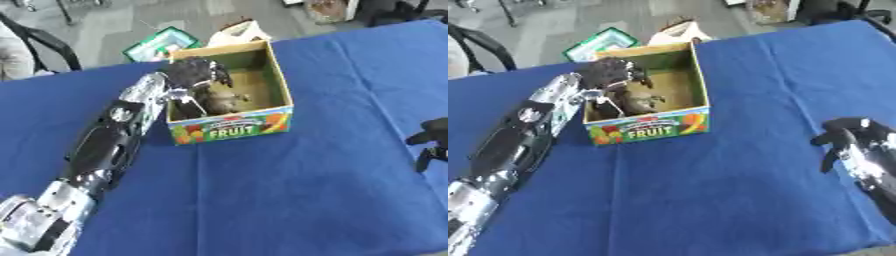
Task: Pick up objects on the table and place them in the box.
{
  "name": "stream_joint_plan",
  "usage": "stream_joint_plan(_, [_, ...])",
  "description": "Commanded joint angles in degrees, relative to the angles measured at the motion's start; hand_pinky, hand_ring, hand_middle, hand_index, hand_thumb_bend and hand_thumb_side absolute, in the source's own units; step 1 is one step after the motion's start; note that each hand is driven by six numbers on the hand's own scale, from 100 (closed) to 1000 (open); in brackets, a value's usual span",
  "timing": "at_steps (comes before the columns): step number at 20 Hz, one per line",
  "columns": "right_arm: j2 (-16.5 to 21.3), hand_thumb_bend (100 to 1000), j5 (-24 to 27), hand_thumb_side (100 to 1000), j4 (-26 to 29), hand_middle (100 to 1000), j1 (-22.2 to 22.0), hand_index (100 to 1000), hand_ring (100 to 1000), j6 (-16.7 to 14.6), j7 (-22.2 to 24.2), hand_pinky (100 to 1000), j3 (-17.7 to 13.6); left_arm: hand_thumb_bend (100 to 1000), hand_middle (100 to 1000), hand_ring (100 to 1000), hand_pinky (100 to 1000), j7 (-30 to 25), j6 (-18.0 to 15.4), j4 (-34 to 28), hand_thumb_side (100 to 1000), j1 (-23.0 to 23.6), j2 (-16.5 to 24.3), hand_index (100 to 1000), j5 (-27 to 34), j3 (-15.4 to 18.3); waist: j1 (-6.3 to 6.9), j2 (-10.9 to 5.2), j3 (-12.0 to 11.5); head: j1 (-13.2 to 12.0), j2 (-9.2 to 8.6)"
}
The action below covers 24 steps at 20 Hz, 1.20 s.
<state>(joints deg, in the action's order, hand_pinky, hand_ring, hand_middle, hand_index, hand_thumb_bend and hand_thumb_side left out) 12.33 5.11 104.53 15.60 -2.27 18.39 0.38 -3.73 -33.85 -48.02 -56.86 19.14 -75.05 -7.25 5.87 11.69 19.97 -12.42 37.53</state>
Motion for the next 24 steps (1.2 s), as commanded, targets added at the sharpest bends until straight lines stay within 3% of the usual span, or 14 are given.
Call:
stream_joint_plan(1, [0.3,100,0.3,445,0.6,514,0.5,689,633,-0.2,0.0,360,-0.2,859,753,743,732,-1.4,-0.2,-1.7,613,-1.2,1.4,822,1.3,0.9,-0.61,-1.17,-0.1,0.2,-0.49])
stream_joint_plan(7, [0.4,100,0.3,445,0.6,514,0.3,689,633,-0.2,-0.1,360,-0.2,842,766,742,729,-0.5,1.6,-4.6,579,-1.5,2.6,822,4.6,1.3,-0.67,-1.54,-0.5,0.4,-0.48])
stream_joint_plan(15, [0.5,100,0.3,444,0.4,514,-0.2,689,633,-0.3,-0.3,361,-0.5,740,739,697,701,0.4,4.7,-7.4,412,-1.6,5.0,804,11.9,2.5,-0.98,-2.01,-1.2,0.9,-0.17])
stream_joint_plan(18, [0.5,100,0.3,447,0.4,514,-0.5,689,633,-0.2,-0.4,361,-0.7,671,705,660,681,0.9,5.4,-9.7,271,-1.2,6.5,785,16.6,3.1,-1.03,-2.32,-2.1,1.4,0.08])
stream_joint_plan(24, [0.4,100,0.1,450,0.3,514,-1.2,689,633,-0.1,-0.9,362,-1.2,468,630,595,641,0.3,7.8,-17.2,142,1.5,10.1,740,31.4,3.5,-1.39,-2.92,-4.8,2.7,0.62])
